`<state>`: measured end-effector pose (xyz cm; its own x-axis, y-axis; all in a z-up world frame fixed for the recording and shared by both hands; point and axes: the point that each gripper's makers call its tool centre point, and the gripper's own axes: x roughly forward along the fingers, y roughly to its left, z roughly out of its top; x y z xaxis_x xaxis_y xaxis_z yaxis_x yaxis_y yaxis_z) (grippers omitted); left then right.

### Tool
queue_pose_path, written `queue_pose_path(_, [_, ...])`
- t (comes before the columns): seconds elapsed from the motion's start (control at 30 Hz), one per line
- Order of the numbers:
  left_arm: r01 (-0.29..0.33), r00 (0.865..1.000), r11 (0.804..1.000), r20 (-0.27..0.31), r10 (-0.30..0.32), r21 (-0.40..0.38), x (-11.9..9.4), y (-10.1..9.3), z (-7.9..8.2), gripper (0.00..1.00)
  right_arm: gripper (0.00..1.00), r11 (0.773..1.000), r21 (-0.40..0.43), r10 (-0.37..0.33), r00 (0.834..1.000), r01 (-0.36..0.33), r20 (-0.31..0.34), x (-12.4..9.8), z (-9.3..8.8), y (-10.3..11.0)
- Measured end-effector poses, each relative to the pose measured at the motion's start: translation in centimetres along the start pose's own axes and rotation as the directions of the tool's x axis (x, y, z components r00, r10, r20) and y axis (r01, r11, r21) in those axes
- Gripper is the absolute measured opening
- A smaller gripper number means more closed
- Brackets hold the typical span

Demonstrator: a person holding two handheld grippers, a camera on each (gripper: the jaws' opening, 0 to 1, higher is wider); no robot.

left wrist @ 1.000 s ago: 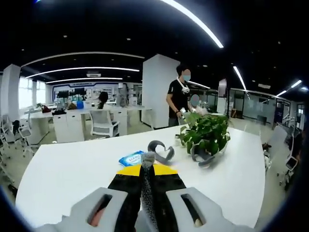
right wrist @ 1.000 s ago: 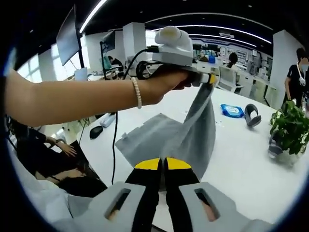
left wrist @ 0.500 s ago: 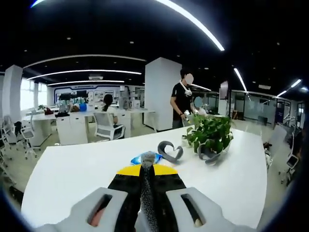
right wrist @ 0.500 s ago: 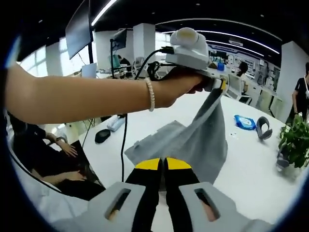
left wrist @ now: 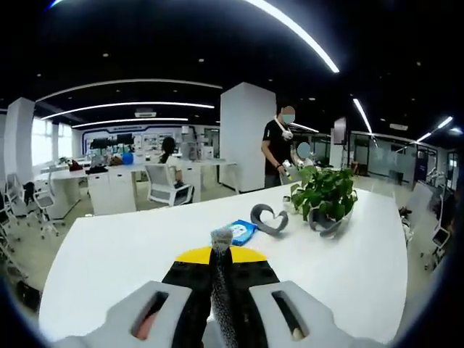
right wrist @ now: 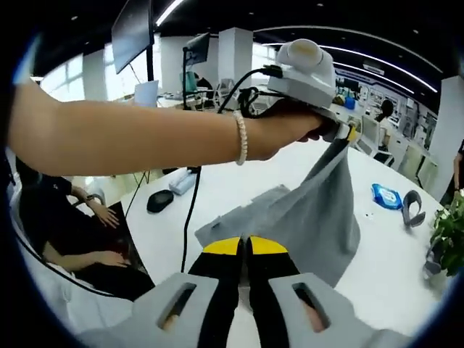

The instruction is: Fold the towel on the table until its edges align and the towel forms a compact rectangular stack.

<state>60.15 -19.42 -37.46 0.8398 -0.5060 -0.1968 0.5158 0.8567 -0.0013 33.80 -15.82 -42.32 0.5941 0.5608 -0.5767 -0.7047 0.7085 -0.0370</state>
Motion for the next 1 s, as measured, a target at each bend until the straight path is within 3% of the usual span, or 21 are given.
queue_pose_path(0.13, [-0.026,1.0,0.999,0.003,0.026,0.033,0.1,1.7,-0.1,0.06,0.0,0.999,-0.02,0.027,1.0,-0.027,-0.002,1.4,0.9,0.2])
queue_pose_path(0.37, [-0.049,0.999,0.998,-0.013,0.049,0.027,0.1,4.4,-1.2,0.06,0.0,0.994,-0.054,0.089,0.995,-0.091,-0.042,3.9,0.7,1.2])
queue_pose_path(0.8, [-0.086,0.994,0.996,-0.075,0.085,-0.014,0.6,8.9,-5.9,0.06,0.0,0.985,-0.056,0.158,0.984,-0.163,-0.084,8.0,0.3,2.1])
queue_pose_path(1.0, [-0.092,0.989,0.996,-0.12,0.09,-0.013,1.0,10.8,-9.5,0.07,0.0,0.979,-0.027,0.2,0.973,-0.204,-0.119,10.6,-1.1,2.6])
